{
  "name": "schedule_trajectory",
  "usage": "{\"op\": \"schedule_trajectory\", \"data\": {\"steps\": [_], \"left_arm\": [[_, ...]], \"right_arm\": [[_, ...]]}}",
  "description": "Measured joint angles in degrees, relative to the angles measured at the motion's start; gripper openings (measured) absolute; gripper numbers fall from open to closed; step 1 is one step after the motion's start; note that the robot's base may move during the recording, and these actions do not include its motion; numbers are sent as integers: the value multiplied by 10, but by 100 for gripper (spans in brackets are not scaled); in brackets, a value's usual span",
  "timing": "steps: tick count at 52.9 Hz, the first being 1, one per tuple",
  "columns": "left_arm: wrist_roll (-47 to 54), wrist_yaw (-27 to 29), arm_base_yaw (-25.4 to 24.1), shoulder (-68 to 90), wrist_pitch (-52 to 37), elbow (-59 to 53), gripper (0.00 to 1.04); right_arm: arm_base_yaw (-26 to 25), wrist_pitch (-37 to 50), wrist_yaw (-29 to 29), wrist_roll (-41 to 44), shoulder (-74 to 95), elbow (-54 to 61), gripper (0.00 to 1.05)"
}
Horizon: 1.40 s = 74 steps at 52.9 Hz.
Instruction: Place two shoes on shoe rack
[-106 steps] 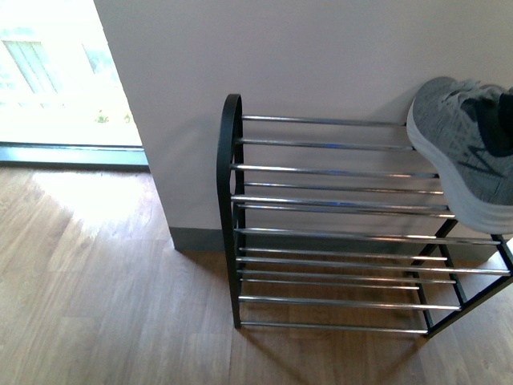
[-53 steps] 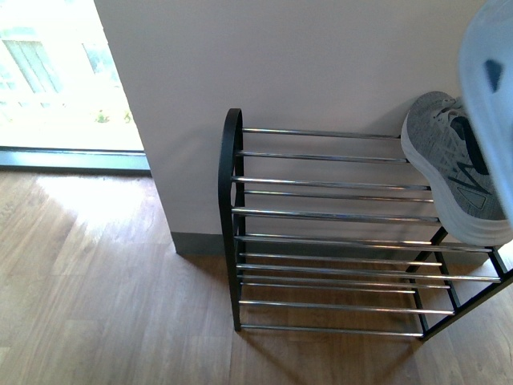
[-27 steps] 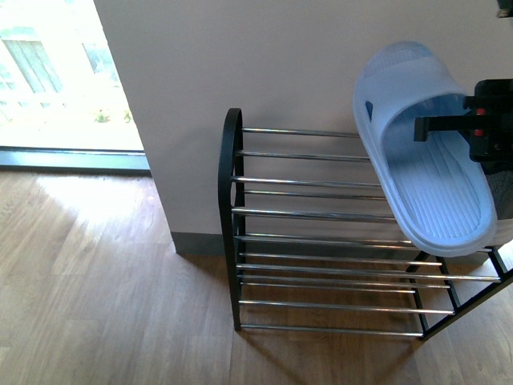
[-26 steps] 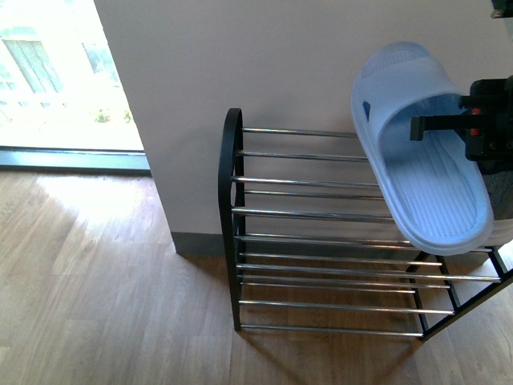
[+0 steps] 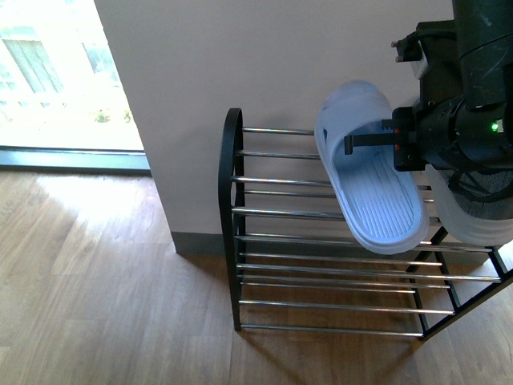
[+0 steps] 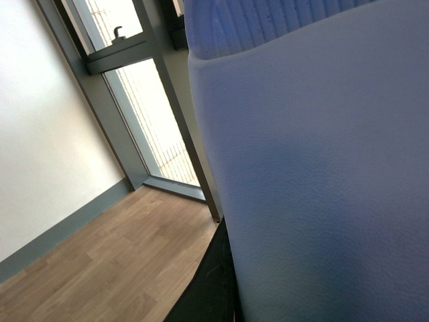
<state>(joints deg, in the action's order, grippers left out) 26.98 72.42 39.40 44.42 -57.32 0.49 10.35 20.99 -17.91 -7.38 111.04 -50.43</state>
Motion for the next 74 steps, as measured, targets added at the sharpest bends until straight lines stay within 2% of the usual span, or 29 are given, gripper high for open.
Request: {"op": "schedule_trajectory", "data": {"steps": [24,54,57,62,74], "left_arm": [[0,0,0,0,0,0,2],[0,0,0,0,0,0,2],[0,0,0,0,0,0,2],[0,0,0,0,0,0,2],[0,0,0,0,0,0,2]], "right_arm": [[-47,10,8,25,96,-65,2],[-76,12,11,50,128,-101,2],[-77,10,13,50,128,-101,6],[-78,14,21,50,128,-100,21],[-79,19,23,51,122,-98,49]]}}
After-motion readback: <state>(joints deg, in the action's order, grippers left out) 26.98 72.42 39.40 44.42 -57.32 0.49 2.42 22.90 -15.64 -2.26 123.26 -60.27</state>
